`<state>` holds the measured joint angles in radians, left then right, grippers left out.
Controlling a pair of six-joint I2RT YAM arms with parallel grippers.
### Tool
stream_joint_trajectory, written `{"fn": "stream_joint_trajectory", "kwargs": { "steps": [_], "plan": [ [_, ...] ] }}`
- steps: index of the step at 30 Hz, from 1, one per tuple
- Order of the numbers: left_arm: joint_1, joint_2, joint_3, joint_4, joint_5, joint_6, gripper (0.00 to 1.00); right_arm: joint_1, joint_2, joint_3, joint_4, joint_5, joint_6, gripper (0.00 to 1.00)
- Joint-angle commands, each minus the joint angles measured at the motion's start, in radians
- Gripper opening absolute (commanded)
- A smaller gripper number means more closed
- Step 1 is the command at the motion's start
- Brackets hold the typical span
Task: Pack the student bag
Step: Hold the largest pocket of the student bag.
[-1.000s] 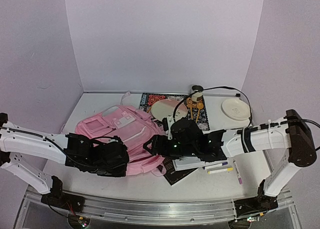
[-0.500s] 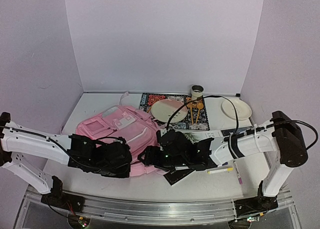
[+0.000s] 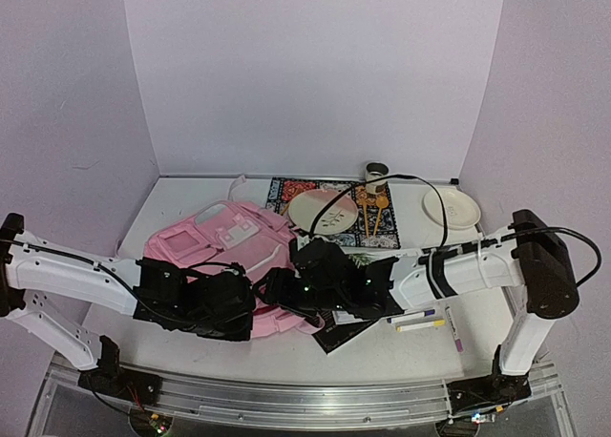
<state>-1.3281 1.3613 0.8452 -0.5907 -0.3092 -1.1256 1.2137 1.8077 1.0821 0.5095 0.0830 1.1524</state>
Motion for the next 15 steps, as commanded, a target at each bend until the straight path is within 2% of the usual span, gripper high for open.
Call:
{"fn": "stream_joint_trajectory", "kwargs": {
  "steps": [1,7,9,13,15],
  "plan": [
    [-0.005,-0.028,0.011,0.066,-0.018,0.008,0.0,-0.001,0.042,0.021,-0.011,0.042,0.029,0.56],
    [-0.005,-0.043,-0.002,0.065,-0.022,0.012,0.0,-0.01,0.053,-0.004,-0.046,0.067,0.054,0.41],
    [-0.005,-0.043,-0.004,0.064,-0.023,0.015,0.0,-0.013,0.044,-0.012,-0.046,0.075,0.048,0.3],
    [-0.005,-0.053,-0.021,0.058,-0.042,0.019,0.0,-0.016,0.011,-0.025,-0.046,0.09,0.023,0.01],
    [-0.005,-0.067,-0.033,0.032,-0.068,0.009,0.0,-0.017,-0.016,-0.036,-0.047,0.096,0.007,0.0]
  ]
}}
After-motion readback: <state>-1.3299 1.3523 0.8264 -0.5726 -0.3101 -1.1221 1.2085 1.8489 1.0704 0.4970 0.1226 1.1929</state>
